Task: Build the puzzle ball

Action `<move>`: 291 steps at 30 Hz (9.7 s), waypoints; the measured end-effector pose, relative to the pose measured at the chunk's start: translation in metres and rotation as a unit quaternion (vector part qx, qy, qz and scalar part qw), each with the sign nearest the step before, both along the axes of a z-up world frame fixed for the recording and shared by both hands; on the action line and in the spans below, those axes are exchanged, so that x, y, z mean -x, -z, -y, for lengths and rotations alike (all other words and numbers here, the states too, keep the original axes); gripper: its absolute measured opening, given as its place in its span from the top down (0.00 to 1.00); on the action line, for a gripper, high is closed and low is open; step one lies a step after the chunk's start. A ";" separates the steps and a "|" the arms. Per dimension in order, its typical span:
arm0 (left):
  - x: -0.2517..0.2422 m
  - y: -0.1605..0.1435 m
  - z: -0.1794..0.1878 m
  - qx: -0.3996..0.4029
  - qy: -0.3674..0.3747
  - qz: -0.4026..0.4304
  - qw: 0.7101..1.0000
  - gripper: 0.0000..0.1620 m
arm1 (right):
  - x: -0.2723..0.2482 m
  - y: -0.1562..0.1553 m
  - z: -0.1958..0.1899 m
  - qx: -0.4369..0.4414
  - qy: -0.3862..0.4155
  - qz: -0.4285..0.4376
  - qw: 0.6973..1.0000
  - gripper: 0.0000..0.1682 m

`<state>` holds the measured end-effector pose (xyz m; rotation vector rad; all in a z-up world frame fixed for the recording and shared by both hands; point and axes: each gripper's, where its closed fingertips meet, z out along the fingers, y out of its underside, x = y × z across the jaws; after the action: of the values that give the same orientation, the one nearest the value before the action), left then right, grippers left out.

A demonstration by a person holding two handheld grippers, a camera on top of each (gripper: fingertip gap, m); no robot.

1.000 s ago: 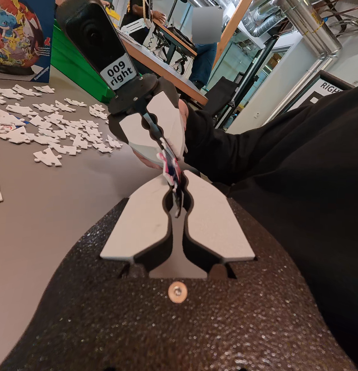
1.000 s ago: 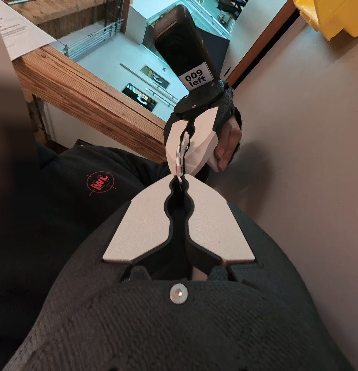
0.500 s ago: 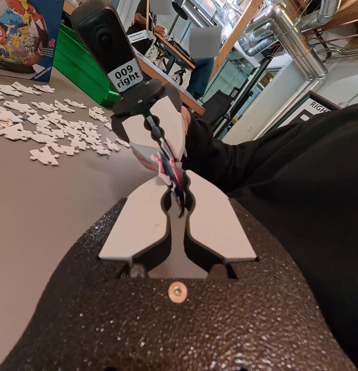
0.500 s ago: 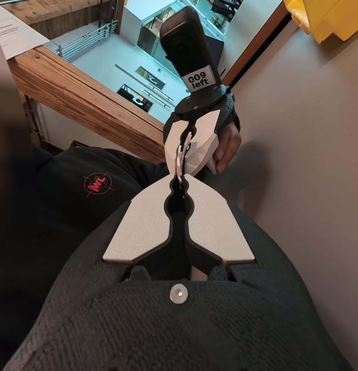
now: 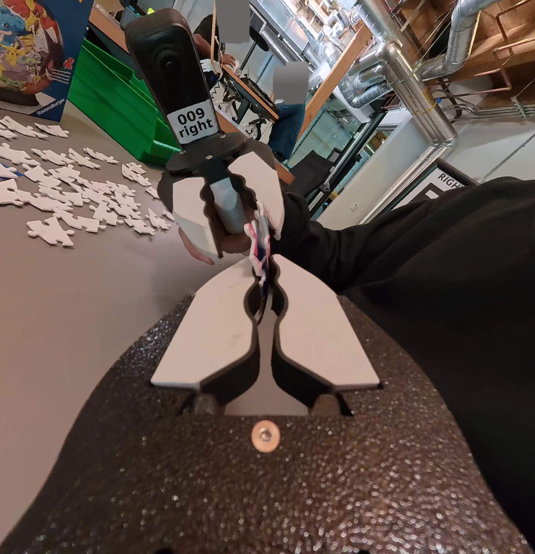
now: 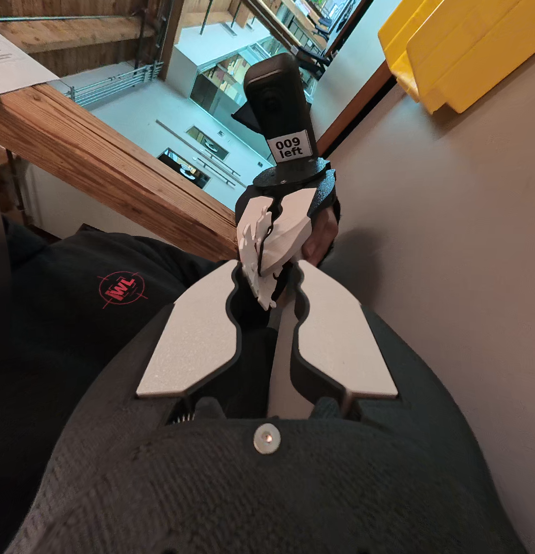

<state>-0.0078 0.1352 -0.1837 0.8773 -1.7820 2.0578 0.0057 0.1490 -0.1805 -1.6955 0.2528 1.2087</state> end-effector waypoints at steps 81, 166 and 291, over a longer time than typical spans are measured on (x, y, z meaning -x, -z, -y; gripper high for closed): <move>0.022 0.007 0.010 -0.086 0.040 0.132 0.987 0.94 | 0.020 -0.005 0.012 -0.016 -0.062 -0.083 0.995 0.98; -0.015 -0.008 -0.009 -0.010 -0.074 0.037 0.997 0.99 | -0.007 -0.019 -0.007 -0.051 0.110 0.166 0.979 0.97; -0.025 -0.027 -0.011 0.094 -0.097 -0.037 0.990 0.99 | -0.026 -0.043 0.000 -0.102 0.152 0.077 0.980 0.95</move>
<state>0.0168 0.1462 -0.1571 1.0924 -1.4853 2.2361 0.0322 0.1489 -0.1380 -1.4993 0.2726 0.8425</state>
